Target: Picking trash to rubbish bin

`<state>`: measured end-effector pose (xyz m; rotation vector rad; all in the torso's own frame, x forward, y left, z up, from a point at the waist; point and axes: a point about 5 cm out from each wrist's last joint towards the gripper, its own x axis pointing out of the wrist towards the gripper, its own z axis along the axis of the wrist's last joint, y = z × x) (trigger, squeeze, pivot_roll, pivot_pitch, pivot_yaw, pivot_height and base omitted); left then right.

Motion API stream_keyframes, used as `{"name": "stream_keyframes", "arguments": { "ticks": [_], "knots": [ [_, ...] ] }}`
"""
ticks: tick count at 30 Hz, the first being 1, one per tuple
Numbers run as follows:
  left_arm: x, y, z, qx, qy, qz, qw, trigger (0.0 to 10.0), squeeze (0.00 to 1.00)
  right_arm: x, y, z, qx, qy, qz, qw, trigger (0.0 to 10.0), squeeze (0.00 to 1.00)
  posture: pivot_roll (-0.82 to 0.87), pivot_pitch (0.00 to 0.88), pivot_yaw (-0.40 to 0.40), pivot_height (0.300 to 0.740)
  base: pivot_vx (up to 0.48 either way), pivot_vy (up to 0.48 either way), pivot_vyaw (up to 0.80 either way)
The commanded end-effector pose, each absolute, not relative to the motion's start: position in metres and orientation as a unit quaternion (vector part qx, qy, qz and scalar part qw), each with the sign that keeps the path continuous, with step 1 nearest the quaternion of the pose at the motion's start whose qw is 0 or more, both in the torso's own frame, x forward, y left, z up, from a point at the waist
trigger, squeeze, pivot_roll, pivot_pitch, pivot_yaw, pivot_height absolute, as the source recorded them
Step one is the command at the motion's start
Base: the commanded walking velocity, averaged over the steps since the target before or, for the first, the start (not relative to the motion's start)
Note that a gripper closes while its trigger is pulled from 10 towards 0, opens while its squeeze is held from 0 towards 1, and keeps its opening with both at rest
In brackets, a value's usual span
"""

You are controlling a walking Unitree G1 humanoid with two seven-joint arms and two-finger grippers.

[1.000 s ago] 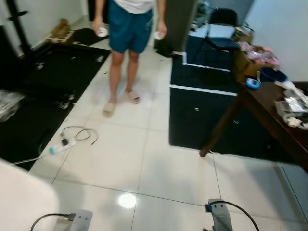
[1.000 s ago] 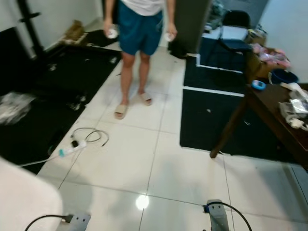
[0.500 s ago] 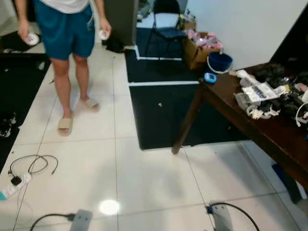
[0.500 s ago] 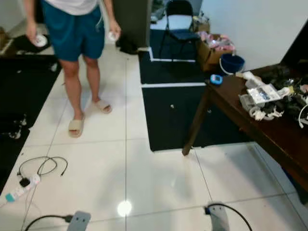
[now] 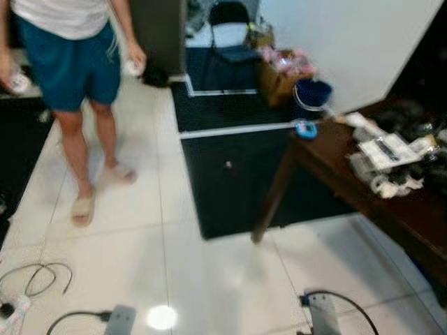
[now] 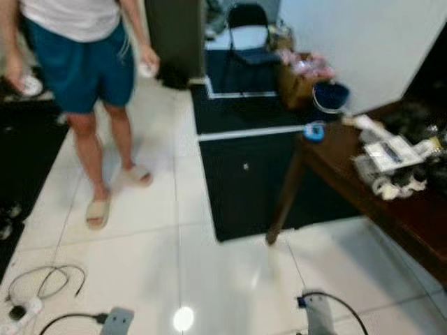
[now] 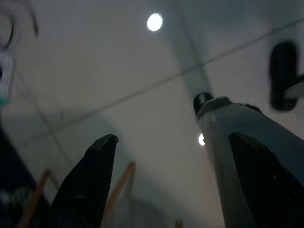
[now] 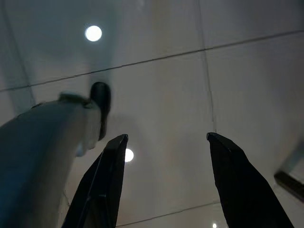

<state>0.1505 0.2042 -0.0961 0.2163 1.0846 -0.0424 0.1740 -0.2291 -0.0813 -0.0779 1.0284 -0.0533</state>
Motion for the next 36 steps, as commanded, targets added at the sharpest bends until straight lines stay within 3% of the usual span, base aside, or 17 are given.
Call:
{"name": "stream_keyframes", "arguments": {
  "ticks": [1,36],
  "knots": [
    [0.1427,0.2014,-0.0995,0.097,0.524,-0.020,0.846,10.0,0.00,0.1700,-0.2315,-0.0827,-0.039,0.498,-0.029,0.866,10.0,0.00,0.03,0.069,-0.058,0.740,0.000,0.000,-0.80],
    [0.1440,0.1989,-0.0994,0.082,0.521,-0.013,0.849,10.0,0.00,0.1669,-0.2305,-0.0844,-0.034,0.505,-0.027,0.862,10.0,0.00,0.03,0.072,-0.060,0.740,0.000,0.000,-0.80]
  ]
}}
